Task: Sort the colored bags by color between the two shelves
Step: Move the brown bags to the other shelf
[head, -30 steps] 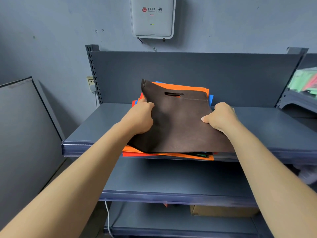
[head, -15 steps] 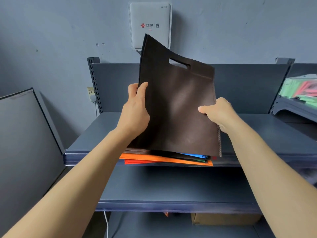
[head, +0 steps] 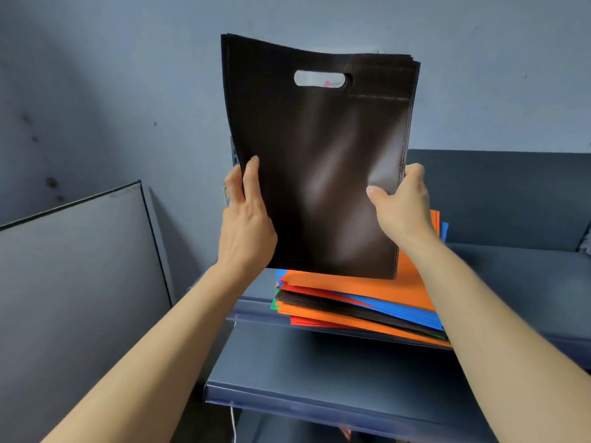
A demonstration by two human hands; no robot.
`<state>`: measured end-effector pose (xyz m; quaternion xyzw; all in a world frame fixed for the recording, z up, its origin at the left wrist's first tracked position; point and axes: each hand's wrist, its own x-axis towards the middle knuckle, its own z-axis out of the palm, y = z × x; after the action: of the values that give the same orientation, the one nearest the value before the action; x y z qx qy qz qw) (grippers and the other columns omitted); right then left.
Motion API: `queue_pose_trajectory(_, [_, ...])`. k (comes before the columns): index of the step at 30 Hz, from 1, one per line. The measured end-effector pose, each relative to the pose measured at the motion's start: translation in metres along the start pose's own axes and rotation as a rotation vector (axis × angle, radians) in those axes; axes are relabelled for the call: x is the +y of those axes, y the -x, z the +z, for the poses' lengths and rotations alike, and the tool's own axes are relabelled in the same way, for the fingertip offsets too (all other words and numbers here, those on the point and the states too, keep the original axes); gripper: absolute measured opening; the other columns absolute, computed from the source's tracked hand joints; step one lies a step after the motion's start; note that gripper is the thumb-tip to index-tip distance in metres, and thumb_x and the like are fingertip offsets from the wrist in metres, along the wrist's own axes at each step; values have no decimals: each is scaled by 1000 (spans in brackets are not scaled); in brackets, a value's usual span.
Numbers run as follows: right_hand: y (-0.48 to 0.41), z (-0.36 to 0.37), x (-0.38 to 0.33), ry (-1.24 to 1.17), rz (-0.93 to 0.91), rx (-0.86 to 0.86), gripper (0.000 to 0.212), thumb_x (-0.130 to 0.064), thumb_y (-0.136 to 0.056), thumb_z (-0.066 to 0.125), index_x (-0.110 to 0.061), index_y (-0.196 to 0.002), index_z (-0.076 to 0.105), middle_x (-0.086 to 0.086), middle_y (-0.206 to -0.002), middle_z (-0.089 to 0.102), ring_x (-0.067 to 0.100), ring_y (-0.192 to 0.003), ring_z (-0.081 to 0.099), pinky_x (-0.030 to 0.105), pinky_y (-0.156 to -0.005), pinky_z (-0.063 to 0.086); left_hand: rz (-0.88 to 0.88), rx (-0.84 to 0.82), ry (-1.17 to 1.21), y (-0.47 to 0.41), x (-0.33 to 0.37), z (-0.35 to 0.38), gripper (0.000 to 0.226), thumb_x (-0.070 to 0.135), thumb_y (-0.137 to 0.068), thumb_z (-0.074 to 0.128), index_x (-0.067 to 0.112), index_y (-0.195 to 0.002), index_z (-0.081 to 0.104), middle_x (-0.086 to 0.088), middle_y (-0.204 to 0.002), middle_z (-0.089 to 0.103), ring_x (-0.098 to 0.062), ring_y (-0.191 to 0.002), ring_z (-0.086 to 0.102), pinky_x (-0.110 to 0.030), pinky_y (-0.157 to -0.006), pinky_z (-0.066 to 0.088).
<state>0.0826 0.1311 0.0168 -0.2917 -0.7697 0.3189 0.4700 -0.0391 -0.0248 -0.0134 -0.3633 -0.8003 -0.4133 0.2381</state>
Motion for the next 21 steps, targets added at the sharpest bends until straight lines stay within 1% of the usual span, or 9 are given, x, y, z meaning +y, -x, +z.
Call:
queue_pose_trajectory(2, [4,16,-8,-36,-31,-37,36,-12,-93,53,-1,-121,35,5,-102,42,19,-88,41,25,-73,34,-39,8,-17,3,-11,-11,82,-16,-79,42,20,-147,14,-8,-145,13,-29,-51,42,-36,-52,32])
queue_pose_trajectory(4, [9,31,-13,-64,-62,-83,29,-7,-92,51,-2,-116,36,6,-101,44,21,-88,43,27,-74,36,-74,36,-42,7,-20,-24,82,-16,-78,42,21,-146,16,-7,-144,15,-26,-50,40,-35,-52,31])
queue_pose_trajectory(7, [17,51,-24,-91,-135,-152,23,-3,-92,50,-8,-107,34,4,-93,44,22,-84,43,24,-68,31,-123,89,-118,17,-29,-45,81,-16,-77,42,21,-145,19,-6,-142,17,-25,-51,39,-34,-52,31])
queue_pose_trajectory(9, [26,63,-33,-105,-196,-201,24,-3,-92,50,-8,-109,33,1,-87,42,24,-81,43,28,-66,32,-150,117,-187,27,-32,-61,79,-16,-77,42,20,-144,20,-5,-141,18,-25,-51,38,-33,-53,30])
queue_pose_trajectory(11, [37,74,-44,-129,-260,-268,32,-3,-92,50,-1,-120,34,7,-93,44,29,-88,47,35,-74,34,-193,158,-252,39,-34,-80,76,-15,-78,42,19,-144,22,-4,-140,18,-30,-56,40,-35,-54,32])
queue_pose_trajectory(13, [51,83,-55,-162,-310,-349,42,-3,-93,50,2,-130,31,19,-106,52,37,-101,51,35,-79,33,-248,199,-318,53,-35,-98,74,-14,-79,42,18,-143,23,-4,-140,19,-30,-59,42,-35,-56,34])
queue_pose_trajectory(15, [66,91,-63,-206,-346,-424,49,-4,-94,50,0,-137,27,24,-121,53,40,-111,50,34,-84,33,-306,229,-390,70,-36,-116,73,-14,-80,42,18,-143,23,-4,-139,19,-27,-55,40,-35,-56,35])
queue_pose_trajectory(18, [91,102,-75,-266,-395,-520,57,-6,-94,50,-4,-143,21,22,-131,51,39,-116,49,31,-88,33,-403,283,-482,99,-35,-141,75,-16,-79,43,18,-143,23,-5,-138,20,-17,-51,37,-32,-54,32])
queue_pose_trajectory(21, [121,111,-93,-331,-429,-622,61,-7,-95,50,-9,-146,17,16,-137,48,34,-120,48,29,-94,35,-474,335,-577,131,-32,-169,76,-16,-77,44,16,-143,24,-6,-137,21,-16,-50,36,-29,-50,28])
